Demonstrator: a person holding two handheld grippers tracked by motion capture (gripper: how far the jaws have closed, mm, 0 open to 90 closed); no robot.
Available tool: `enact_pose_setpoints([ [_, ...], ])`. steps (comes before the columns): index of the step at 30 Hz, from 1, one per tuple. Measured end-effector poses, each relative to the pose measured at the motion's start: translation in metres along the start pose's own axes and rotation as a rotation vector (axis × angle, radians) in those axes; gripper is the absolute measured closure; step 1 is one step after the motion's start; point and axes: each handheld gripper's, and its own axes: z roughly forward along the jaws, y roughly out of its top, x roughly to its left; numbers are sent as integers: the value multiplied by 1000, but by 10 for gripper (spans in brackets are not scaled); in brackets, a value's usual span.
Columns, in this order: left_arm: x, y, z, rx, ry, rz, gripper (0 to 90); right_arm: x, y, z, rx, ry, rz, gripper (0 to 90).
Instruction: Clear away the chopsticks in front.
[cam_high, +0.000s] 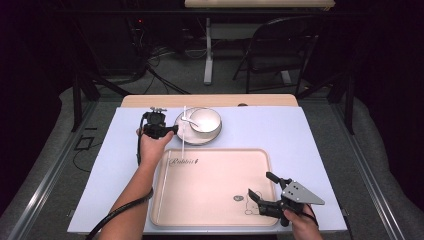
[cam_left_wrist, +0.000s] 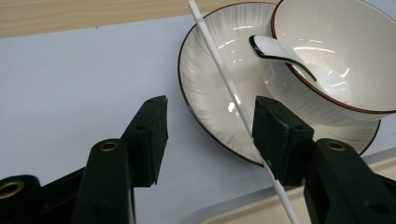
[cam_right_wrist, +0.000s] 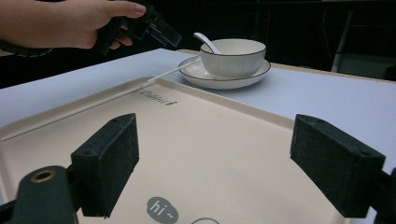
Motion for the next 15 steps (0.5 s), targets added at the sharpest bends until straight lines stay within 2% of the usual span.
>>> enact_pose_setpoints([
  [1,0,0,0,0,0,0,462,0,0,0,1,1,1,147],
  [2,-3,0,4,10,4,21,461,0,0,0,0,1,1,147],
  [4,-7,1,6,-2,12,37,451,0,0,0,-1,1,1,147],
  [5,-7,1,8,-9,-4,49,459,0,0,0,-2,1,0,147],
  [7,-9,1,9,-15,-10,60,462,0,0,0,-1,2,1,147],
  [8,-11,2,11,-23,5,79,463,0,0,0,-1,2,1,147],
  [10,-12,2,12,-25,8,79,460,0,0,0,-2,3,1,147],
  [12,-12,3,15,-29,-6,76,461,0,0,0,-1,4,-1,147],
  [13,-13,3,18,-17,12,86,461,0,0,0,-1,4,-1,147],
  [15,-14,3,21,-10,13,78,467,0,0,0,-1,4,-1,147],
])
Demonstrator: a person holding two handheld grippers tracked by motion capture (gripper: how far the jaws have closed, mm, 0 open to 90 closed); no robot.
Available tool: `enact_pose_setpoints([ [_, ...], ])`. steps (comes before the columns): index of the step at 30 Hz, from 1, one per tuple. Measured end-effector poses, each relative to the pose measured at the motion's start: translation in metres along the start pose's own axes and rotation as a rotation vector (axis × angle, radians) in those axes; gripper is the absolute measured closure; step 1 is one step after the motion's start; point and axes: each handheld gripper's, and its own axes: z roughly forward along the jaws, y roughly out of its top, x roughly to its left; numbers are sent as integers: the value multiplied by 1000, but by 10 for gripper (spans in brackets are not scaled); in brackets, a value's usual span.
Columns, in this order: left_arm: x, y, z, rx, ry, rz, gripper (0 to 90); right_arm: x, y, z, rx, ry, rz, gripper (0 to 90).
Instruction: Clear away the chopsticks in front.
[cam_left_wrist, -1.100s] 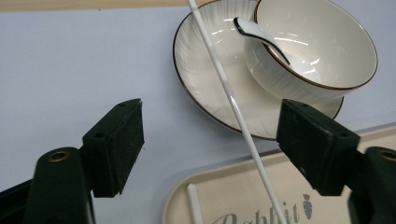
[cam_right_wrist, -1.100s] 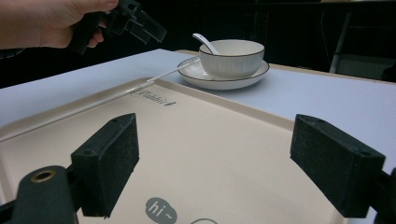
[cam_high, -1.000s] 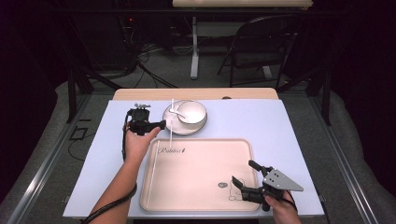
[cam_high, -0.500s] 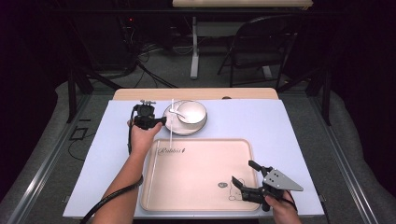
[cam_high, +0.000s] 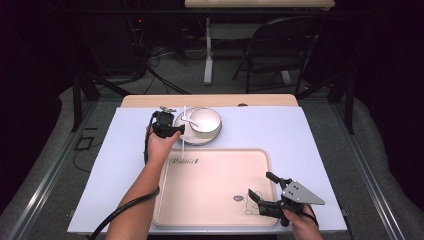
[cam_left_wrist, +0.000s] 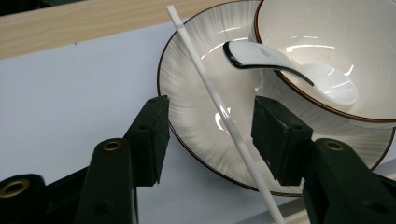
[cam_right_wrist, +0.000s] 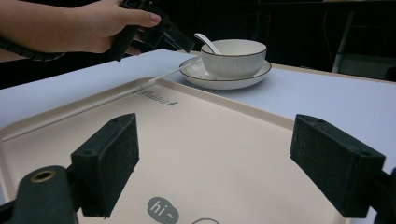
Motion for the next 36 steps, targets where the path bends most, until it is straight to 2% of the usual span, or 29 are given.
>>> enact_pose_setpoints([
  [5,-2,0,7,14,-4,-24,503,0,0,0,2,0,1,147],
  [9,-3,1,10,21,-9,-25,553,0,0,0,5,4,2,147],
  [12,-3,1,14,5,-19,-57,587,0,0,0,5,5,2,147],
  [14,-5,1,17,8,3,-49,619,0,0,0,3,4,1,147],
  [16,-4,1,18,6,-5,-78,645,0,0,0,3,4,1,147],
  [20,-4,0,22,10,-22,-102,670,0,0,0,2,6,3,147],
  [28,-5,0,30,29,-23,-142,720,0,0,0,3,7,2,147],
  [31,-4,0,33,32,-38,-172,737,0,0,0,2,8,3,147],
  [36,-5,1,37,33,-39,-186,747,0,0,0,1,8,4,148],
])
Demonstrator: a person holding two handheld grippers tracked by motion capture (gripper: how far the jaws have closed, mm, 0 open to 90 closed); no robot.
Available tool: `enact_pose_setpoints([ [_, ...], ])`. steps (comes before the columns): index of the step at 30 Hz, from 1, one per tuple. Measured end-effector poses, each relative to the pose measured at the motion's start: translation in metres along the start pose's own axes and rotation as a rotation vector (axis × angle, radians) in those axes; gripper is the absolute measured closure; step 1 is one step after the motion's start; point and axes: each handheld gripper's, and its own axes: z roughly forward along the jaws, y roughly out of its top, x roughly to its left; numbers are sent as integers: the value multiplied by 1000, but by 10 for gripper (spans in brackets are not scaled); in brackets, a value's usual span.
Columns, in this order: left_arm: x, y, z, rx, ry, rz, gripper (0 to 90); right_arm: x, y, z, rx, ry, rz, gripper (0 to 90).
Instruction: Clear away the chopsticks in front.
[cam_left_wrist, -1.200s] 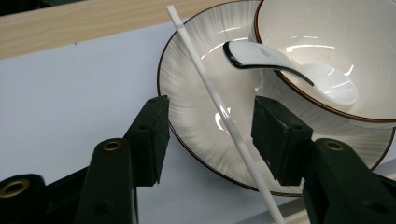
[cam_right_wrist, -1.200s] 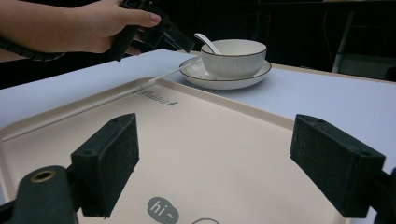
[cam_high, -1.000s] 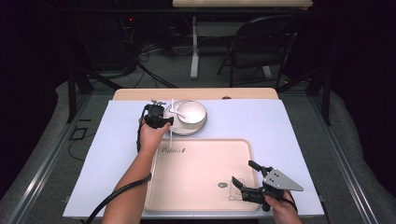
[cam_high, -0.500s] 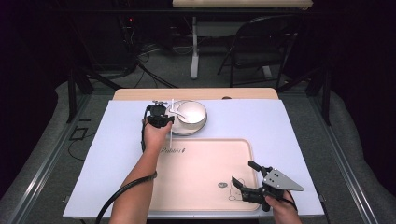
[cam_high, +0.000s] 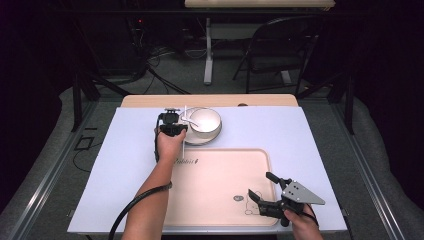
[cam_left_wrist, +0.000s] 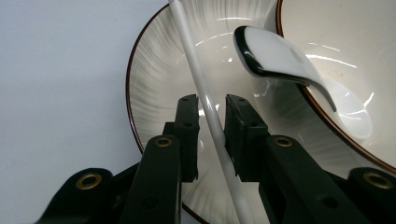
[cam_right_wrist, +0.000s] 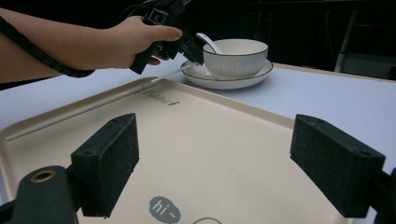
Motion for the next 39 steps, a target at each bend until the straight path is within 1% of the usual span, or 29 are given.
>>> enact_pose_setpoints([
  [1,0,0,1,0,-8,-21,748,0,0,0,-1,1,0,147],
  [2,0,0,2,1,-10,-32,752,0,0,0,-2,1,1,147],
  [5,0,0,4,8,-4,-40,770,0,0,0,-2,2,1,147],
  [8,1,0,5,17,-1,-60,797,0,0,0,-2,3,1,147],
  [10,3,0,5,15,4,-84,827,0,0,0,-3,4,1,147],
  [12,5,0,4,13,-2,-116,839,0,0,0,-3,2,4,147],
  [13,6,0,3,21,-1,-125,840,0,0,0,-3,2,7,147],
  [14,6,0,3,21,-1,-125,841,0,0,0,-3,2,7,147],
  [16,7,0,3,16,0,-131,841,0,1,0,-6,3,2,147],
  [18,10,-3,1,8,12,-128,842,0,0,0,-3,5,7,147],
  [20,13,-4,-1,2,11,-154,842,-1,0,0,-4,3,7,147],
  [21,13,-4,-1,2,11,-154,842,-1,0,0,-5,1,9,147],
  [22,15,-6,-4,-6,1,-174,842,-1,0,0,-6,0,12,147],
  [23,16,-6,-5,-13,3,-180,842,0,0,0,-5,-1,17,147],
  [26,18,-5,-13,-22,7,-174,842,-1,1,0,-5,1,17,147],
  [27,18,-5,-15,-32,12,-176,843,-1,0,0,-3,3,18,147],
  [28,20,-5,-18,-34,14,-180,842,-1,0,0,-4,3,13,147],
  [30,22,-4,-24,-41,18,-196,842,-1,1,0,-5,2,18,147],
  [33,26,-5,-30,-48,23,-206,842,-1,1,-1,-8,-3,16,147],
  [35,27,-6,-33,-48,25,-205,842,-1,1,-1,-12,-3,15,147],
  [36,29,-6,-37,-61,28,-211,842,-1,1,-1,-12,-3,14,147],
  [39,31,-5,-42,-67,25,-210,842,-2,1,-1,-11,-4,14,147],
])
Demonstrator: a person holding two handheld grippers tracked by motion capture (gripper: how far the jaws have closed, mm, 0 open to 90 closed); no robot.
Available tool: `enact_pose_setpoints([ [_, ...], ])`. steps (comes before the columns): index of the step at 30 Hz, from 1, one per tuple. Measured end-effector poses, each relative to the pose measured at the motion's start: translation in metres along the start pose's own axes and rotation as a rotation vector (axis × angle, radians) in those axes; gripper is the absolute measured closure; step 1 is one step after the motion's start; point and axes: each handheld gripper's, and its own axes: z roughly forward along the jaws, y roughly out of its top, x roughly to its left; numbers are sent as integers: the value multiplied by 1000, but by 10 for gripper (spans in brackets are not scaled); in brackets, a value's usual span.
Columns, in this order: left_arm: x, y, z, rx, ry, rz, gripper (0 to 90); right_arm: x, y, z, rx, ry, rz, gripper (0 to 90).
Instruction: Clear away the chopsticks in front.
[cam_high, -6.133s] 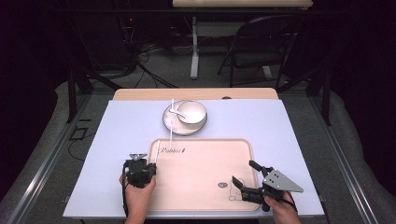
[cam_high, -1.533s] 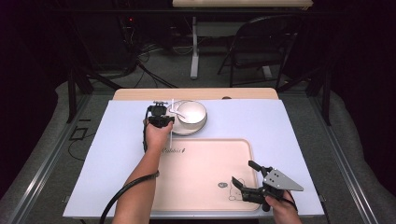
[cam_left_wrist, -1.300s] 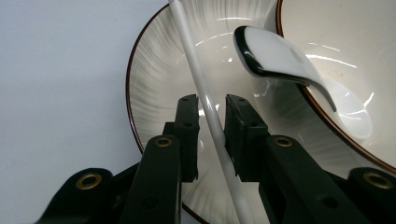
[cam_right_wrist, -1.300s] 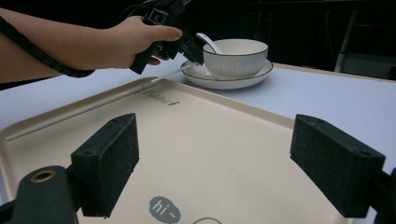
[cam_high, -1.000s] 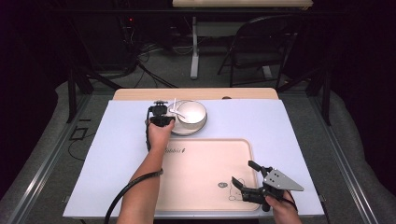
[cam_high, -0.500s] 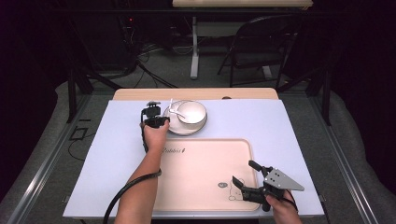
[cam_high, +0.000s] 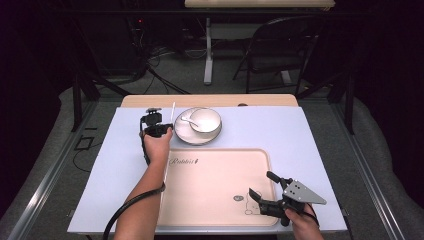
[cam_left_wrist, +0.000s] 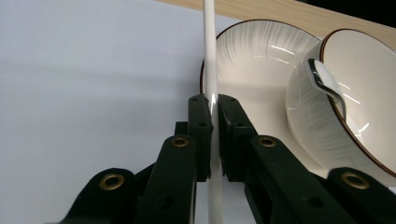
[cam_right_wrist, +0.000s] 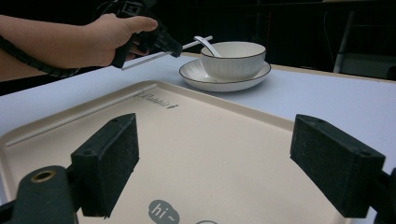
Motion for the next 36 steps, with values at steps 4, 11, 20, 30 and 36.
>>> enact_pose_setpoints([
  [4,1,1,-4,-7,-5,-5,842,0,0,0,-2,-1,-3,147],
  [11,-8,-12,-27,-33,-50,29,842,0,1,0,-5,-6,-4,147],
  [20,-12,-21,-65,-67,-104,48,842,0,1,0,-5,-11,-7,147],
  [30,-11,-57,-89,-93,-123,94,842,0,1,-1,-6,-12,0,147],
  [36,-2,-79,-98,-114,-161,35,842,-1,1,0,-5,-19,-3,147],
])
